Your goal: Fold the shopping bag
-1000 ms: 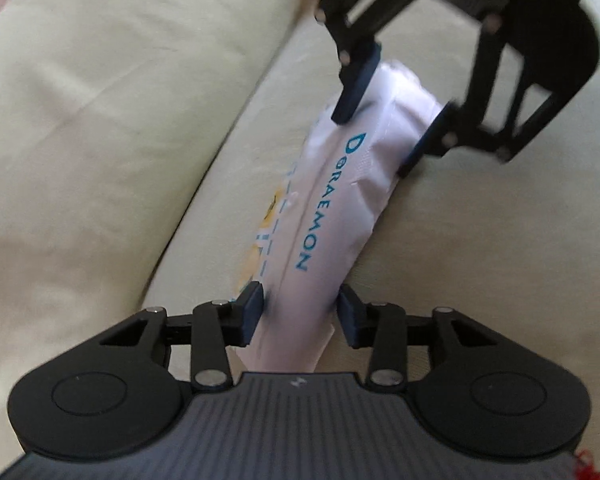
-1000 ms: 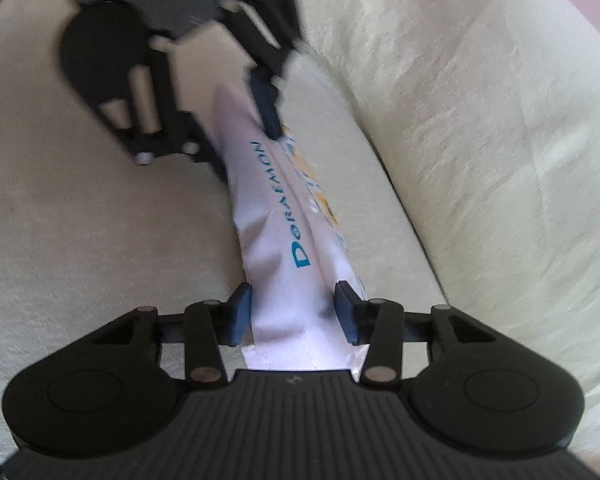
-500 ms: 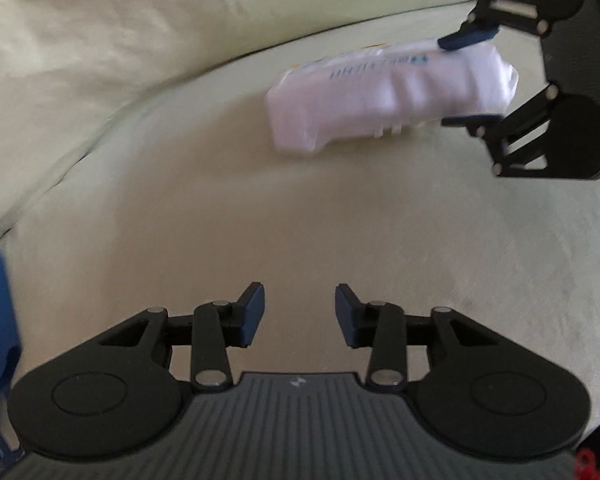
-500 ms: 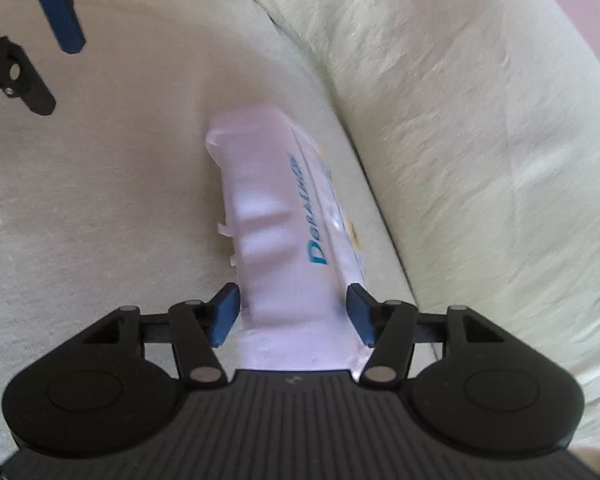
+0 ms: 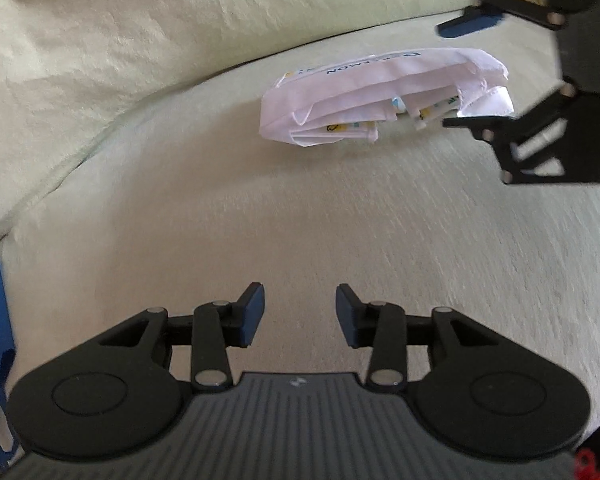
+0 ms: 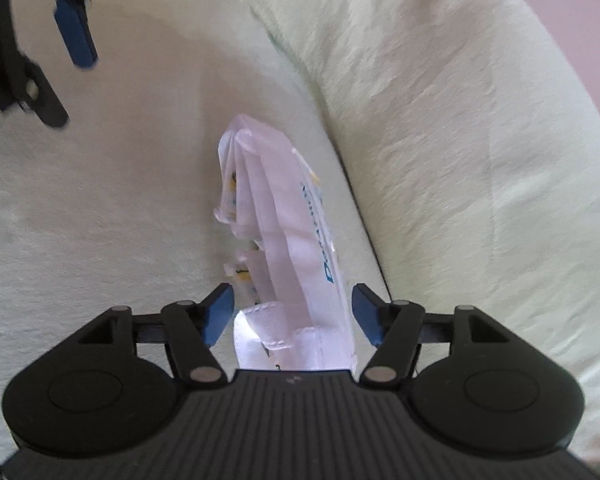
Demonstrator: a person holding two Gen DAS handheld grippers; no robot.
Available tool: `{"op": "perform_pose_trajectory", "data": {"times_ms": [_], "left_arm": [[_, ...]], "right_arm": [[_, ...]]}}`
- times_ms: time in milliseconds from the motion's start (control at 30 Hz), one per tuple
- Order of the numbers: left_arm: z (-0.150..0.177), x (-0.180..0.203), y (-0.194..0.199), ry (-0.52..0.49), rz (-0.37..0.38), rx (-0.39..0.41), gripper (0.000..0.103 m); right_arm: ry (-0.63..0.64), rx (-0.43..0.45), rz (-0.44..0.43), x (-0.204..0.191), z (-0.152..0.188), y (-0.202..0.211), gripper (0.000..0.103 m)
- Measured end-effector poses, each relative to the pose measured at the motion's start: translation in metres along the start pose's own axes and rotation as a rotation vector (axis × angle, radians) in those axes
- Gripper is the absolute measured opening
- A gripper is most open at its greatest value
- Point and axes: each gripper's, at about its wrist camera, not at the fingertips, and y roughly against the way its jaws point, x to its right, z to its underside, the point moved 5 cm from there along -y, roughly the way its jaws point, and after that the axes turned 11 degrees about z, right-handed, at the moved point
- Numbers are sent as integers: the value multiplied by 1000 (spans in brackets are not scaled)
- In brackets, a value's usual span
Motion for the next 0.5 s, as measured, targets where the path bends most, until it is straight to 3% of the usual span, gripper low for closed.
{"op": "perform_pose_trajectory", "data": {"times_ms": [167, 300, 500], "left_arm": [[5, 0, 9, 66, 9, 7, 47], [13, 3, 22, 138, -14, 12, 47], [33, 16, 59, 204, -16, 40, 47]], "right_arm": [[-260, -46, 6, 17, 7, 38, 62], [-579, -185, 8, 26, 22, 68, 62], [-880, -280, -21, 24, 30, 117, 62]]}}
